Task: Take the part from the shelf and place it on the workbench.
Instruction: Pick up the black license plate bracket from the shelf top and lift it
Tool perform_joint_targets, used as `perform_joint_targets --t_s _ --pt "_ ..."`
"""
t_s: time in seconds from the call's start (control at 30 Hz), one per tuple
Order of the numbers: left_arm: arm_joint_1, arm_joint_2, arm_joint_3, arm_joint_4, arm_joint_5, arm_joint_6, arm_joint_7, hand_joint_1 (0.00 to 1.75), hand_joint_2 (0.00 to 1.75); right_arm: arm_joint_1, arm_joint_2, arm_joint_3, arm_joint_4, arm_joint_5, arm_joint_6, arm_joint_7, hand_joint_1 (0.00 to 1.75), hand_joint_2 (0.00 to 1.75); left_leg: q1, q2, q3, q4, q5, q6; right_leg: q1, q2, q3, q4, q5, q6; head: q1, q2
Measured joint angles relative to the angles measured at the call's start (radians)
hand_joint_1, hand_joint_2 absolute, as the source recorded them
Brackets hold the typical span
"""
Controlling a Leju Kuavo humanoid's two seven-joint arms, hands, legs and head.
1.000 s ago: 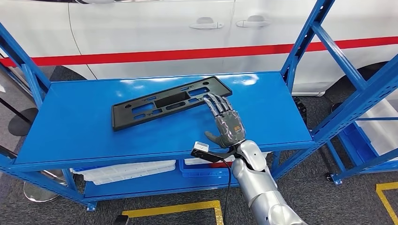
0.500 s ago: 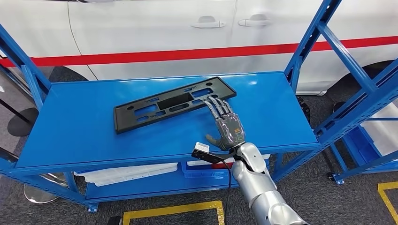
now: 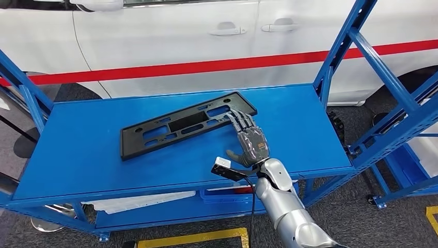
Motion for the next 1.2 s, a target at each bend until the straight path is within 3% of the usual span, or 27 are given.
perform_joint_targets --t_s 0.03,0.1,0.13,0.17,0.23,0.27,0.37,0.63,0.7,0.87,1.2 --pt "0.001 0.001 0.000 0.000 0.000 -0.001 0.000 0.00 0.00 0.001 0.000 0.000 0.004 -0.002 0.000 0.001 0.00 1.75 0.007 0.002 -0.006 -0.015 0.031 -0.009 -0.006 0.001 0.005 0.005 -0.008 0.006 0.000 0.000" --pt "0.003 0.003 0.002 0.000 0.000 -0.001 -0.001 0.00 0.00 0.002 0.000 0.000 0.010 -0.002 0.000 0.003 0.00 1.75 0.020 0.007 0.027 -0.124 0.115 -0.031 -0.018 0.002 0.016 0.020 -0.030 0.023 0.000 0.000" --pt "0.002 0.002 0.002 0.000 0.001 -0.001 -0.001 0.00 0.00 0.001 0.000 0.000 0.013 -0.003 0.000 0.005 0.00 1.75 0.021 0.008 0.048 -0.177 0.139 -0.038 -0.020 0.003 0.018 0.030 -0.041 0.032 -0.001 0.000" --pt "0.002 0.002 0.003 0.000 0.001 -0.002 -0.001 0.00 0.00 0.000 0.001 0.000 0.015 -0.004 0.000 0.005 0.00 1.75 0.022 0.008 0.062 -0.211 0.147 -0.035 -0.020 0.004 0.017 0.038 -0.048 0.040 -0.002 0.000" --pt "0.001 0.000 0.004 0.000 0.003 -0.004 -0.001 0.00 0.00 -0.001 0.001 0.000 0.019 -0.008 0.000 0.006 0.00 1.75 0.020 0.005 0.070 -0.229 0.136 -0.020 -0.016 0.005 0.013 0.046 -0.056 0.042 -0.003 0.000" --pt "0.002 0.000 0.004 0.000 0.003 -0.005 -0.001 0.00 0.00 -0.001 0.002 0.000 0.021 -0.010 0.000 0.006 0.00 1.75 0.022 0.003 0.068 -0.230 0.135 -0.013 -0.015 0.005 0.012 0.045 -0.056 0.035 -0.003 0.000" --pt "0.005 -0.001 0.006 0.000 0.004 -0.006 -0.001 0.00 0.00 -0.002 0.001 0.000 0.027 -0.016 0.000 0.006 0.00 1.75 0.022 -0.001 0.068 -0.232 0.133 -0.007 -0.014 0.005 0.017 0.036 -0.052 0.019 -0.002 0.000" --pt "0.005 -0.003 0.013 0.000 0.005 -0.007 -0.001 0.00 0.00 -0.005 0.001 0.000 0.044 -0.032 0.000 0.008 0.00 1.75 0.012 -0.004 0.071 -0.231 0.127 0.014 -0.018 0.004 0.028 0.021 -0.053 0.017 -0.002 0.000" --pt "0.005 -0.003 0.015 0.000 0.008 -0.007 -0.001 0.00 0.00 -0.005 0.000 0.001 0.049 -0.034 0.000 0.010 0.00 1.75 0.011 -0.004 0.072 -0.231 0.126 0.016 -0.018 0.003 0.028 0.020 -0.052 0.022 -0.002 0.000" --pt "0.005 -0.003 0.022 0.000 0.013 -0.007 0.000 0.00 0.00 -0.005 0.000 0.003 0.059 -0.033 0.000 0.015 0.00 1.75 0.010 -0.003 0.073 -0.231 0.127 0.017 -0.021 0.002 0.028 0.020 -0.051 0.059 -0.002 0.000" --pt "0.005 -0.003 0.031 0.000 0.028 -0.005 0.001 0.00 0.00 -0.008 0.000 0.023 0.075 -0.027 0.000 0.028 0.00 1.75 0.003 -0.003 0.074 -0.228 0.124 0.020 -0.024 0.002 0.028 0.020 -0.051 0.073 -0.002 0.000"
